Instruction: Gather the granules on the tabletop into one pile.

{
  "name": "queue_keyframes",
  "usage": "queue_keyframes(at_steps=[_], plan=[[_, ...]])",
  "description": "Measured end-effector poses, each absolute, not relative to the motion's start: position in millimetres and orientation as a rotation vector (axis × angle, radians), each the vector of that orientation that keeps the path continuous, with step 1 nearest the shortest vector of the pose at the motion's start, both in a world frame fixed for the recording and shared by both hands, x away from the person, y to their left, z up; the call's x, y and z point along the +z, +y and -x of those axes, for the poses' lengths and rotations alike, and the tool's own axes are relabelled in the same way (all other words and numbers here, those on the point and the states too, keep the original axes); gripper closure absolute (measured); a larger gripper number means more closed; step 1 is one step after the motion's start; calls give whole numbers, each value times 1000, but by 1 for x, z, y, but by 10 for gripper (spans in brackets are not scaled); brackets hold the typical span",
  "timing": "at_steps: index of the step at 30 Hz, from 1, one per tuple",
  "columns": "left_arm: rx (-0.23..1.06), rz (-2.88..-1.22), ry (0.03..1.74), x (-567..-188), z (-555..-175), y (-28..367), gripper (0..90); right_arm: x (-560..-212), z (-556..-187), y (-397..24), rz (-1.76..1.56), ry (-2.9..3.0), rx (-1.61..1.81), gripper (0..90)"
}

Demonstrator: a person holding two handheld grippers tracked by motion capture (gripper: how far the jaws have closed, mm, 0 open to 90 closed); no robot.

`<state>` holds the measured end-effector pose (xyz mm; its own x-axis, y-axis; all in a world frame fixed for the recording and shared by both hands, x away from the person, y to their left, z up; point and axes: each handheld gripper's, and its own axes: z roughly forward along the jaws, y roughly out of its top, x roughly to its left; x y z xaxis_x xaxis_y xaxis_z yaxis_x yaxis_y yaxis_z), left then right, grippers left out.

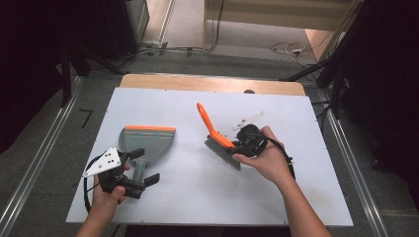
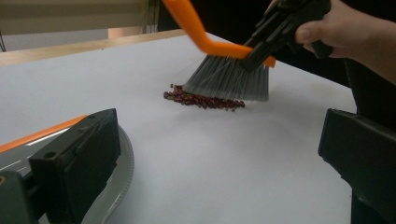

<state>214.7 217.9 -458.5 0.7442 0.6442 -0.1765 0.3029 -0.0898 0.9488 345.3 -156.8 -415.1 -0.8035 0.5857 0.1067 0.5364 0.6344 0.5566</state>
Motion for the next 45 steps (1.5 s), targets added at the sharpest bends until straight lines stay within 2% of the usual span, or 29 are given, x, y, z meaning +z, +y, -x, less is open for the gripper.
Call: queue_keyframes(at_steps=[6,14,22,35,45], plan=[[344,-1692,763,-459,-214,216,0,-406,-335,-197,-1066,2628,1060,685],[350,-1697,772,-461,-216,215,0,-414,-324,-252,-1208,2499,1170,685],[354,-1696,782,-462,-217,217,0,-425,-313,-286,-1308,2409,1206,685],[372,-1677,803,-464,-218,223,0,-438,-294,-325,-1422,2217,1392,685],[388,-1650,834,-468,-219,229,0,-448,-282,-337,-1470,2108,1498,685]])
